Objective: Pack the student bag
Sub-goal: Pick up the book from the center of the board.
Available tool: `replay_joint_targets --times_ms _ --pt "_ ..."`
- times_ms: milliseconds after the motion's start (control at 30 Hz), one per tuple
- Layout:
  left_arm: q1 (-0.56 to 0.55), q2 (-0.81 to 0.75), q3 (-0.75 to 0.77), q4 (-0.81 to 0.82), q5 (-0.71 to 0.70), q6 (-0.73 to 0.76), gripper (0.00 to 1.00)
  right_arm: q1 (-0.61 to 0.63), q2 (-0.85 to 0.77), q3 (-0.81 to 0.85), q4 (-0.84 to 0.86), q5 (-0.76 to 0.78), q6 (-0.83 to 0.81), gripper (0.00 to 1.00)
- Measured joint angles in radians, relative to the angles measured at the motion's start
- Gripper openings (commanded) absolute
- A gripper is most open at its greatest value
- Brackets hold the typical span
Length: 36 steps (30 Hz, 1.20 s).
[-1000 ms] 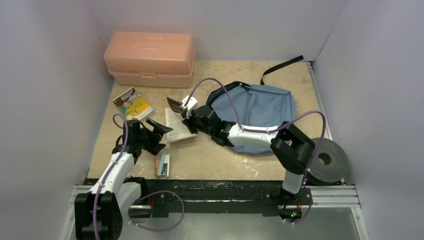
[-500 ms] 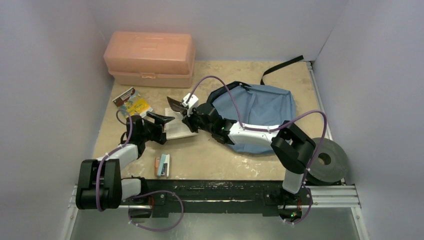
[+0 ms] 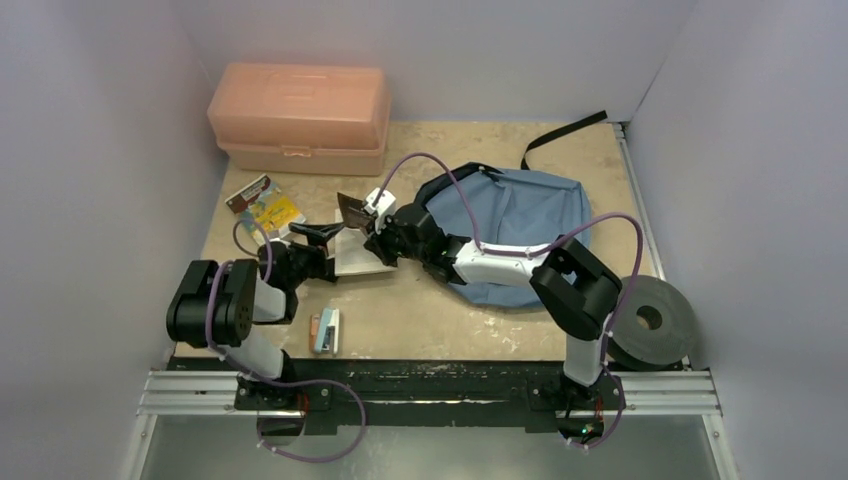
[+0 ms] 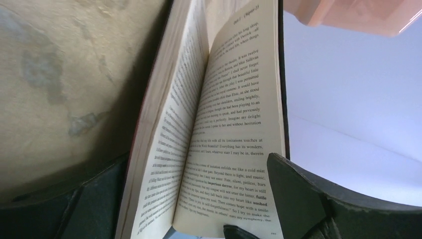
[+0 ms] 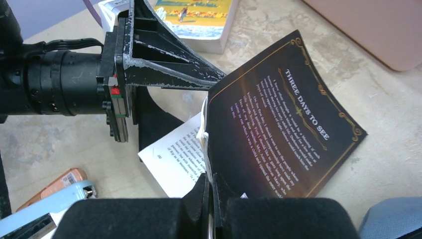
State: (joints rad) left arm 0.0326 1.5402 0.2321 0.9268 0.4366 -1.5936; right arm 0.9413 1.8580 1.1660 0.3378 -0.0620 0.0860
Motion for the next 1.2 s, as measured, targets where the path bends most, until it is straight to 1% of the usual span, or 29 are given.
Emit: replay_joint_targets --times_ms 100,167,300,400,700,733,800,833,900,933,967,1000,1033,1067,1133,1167,1200 --pt "0.000 0.127 -0.032 0.196 -0.004 -0.051 1.00 -0.002 0.021 0.003 0.002 -0.013 0.000 0.00" --pt "0.000 0.150 -0.039 0.254 -0.007 -0.068 1.00 -0.002 0.028 0.003 0.004 -0.014 0.000 0.00" --pt "0.000 0.125 -0.075 0.275 -0.032 -0.070 1.00 -0.002 0.039 0.012 0.005 -0.021 -0.004 0.00" --pt "0.000 0.095 -0.070 0.271 -0.026 -0.069 1.00 -0.001 0.041 0.012 0.005 -0.030 -0.027 0.00" --pt "-0.011 0.083 -0.031 0.249 -0.008 -0.060 1.00 0.014 0.064 0.011 0.006 -0.045 -0.168 0.00" --pt "-0.019 0.080 -0.021 0.238 -0.006 -0.053 0.98 0.021 0.065 0.011 0.006 -0.041 -0.190 0.00" --pt "-0.037 0.069 0.000 0.214 -0.004 -0.035 0.91 0.035 0.067 0.011 0.004 -0.028 -0.232 0.00" --pt "-0.047 0.060 0.011 0.193 -0.002 -0.021 0.85 0.045 0.067 0.011 0.000 -0.021 -0.253 0.00" --pt "-0.059 0.031 0.027 0.143 0.002 0.011 0.66 0.066 0.067 0.011 -0.003 0.002 -0.286 0.00" --pt "-0.063 0.009 0.033 0.107 0.002 0.037 0.57 0.074 0.067 0.011 -0.003 0.013 -0.297 0.02" --pt "-0.066 -0.015 0.037 0.066 0.000 0.065 0.48 0.084 0.067 0.011 -0.003 0.027 -0.309 0.07" --pt "-0.069 -0.040 0.042 0.020 -0.002 0.095 0.39 0.093 0.067 0.011 -0.002 0.043 -0.317 0.13" --pt "-0.071 -0.063 0.045 -0.022 -0.005 0.121 0.29 0.102 0.067 0.011 0.000 0.061 -0.322 0.25" --pt "-0.074 -0.093 0.051 -0.077 -0.014 0.150 0.20 0.109 0.067 0.011 -0.001 0.076 -0.322 0.40" --pt "-0.079 -0.159 0.068 -0.191 -0.033 0.216 0.06 0.127 0.066 0.000 0.001 0.114 -0.316 0.63" --pt "-0.084 -0.195 0.083 -0.261 -0.049 0.257 0.01 0.134 0.060 -0.014 0.010 0.134 -0.304 0.71" --pt "-0.087 -0.229 0.099 -0.332 -0.063 0.290 0.00 0.140 0.048 -0.037 0.022 0.151 -0.290 0.77"
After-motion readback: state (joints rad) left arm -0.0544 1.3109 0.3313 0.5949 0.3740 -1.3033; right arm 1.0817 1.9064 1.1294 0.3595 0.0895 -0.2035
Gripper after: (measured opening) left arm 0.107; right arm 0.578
